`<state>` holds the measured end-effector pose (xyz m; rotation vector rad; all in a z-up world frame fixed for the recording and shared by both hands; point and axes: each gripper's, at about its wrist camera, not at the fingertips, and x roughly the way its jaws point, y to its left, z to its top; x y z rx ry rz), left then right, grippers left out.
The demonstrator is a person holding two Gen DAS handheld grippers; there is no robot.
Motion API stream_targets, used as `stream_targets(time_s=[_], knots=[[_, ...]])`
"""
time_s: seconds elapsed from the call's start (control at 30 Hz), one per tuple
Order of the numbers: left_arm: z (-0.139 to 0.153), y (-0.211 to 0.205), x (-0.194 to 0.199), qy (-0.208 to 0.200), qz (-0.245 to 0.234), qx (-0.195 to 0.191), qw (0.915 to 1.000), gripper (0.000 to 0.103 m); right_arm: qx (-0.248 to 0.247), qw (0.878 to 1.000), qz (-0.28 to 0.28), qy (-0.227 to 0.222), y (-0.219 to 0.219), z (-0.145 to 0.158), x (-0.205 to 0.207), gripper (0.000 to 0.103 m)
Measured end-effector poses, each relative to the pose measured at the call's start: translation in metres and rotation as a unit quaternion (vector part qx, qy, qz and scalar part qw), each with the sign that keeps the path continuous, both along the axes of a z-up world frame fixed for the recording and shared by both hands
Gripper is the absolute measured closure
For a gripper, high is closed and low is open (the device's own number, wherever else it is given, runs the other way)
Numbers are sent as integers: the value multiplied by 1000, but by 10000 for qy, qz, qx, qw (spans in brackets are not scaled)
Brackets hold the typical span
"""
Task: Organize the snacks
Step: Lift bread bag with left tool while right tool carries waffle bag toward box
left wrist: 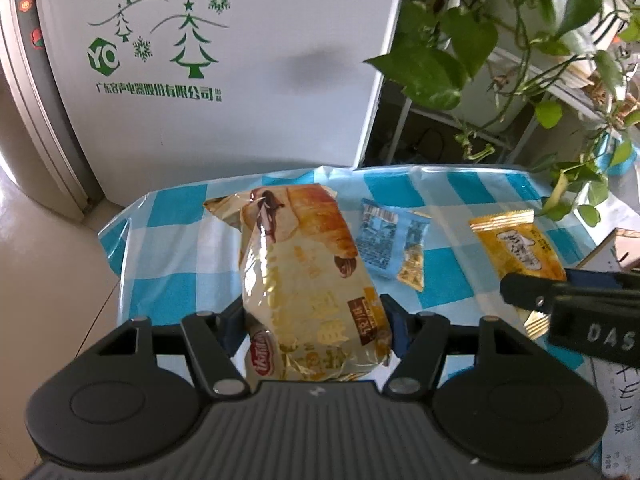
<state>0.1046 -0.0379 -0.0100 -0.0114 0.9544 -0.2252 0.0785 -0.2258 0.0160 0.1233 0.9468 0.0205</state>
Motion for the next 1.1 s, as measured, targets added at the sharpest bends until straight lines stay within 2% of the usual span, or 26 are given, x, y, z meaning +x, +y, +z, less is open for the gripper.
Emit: stream_targets(time_s=[0.53, 0.8, 1.1], knots=[[19, -4, -35, -250, -106, -198, 9994, 37, 145, 9988, -117, -443, -11, 38, -53, 38], [25, -12, -50, -383, -292, -214, 9986, 37, 94, 9988, 21, -483, -17, 43, -63, 38], [28, -27, -68, -525, -581, -242, 9966, 37, 63, 9985, -68, -537, -37, 48, -71, 38]])
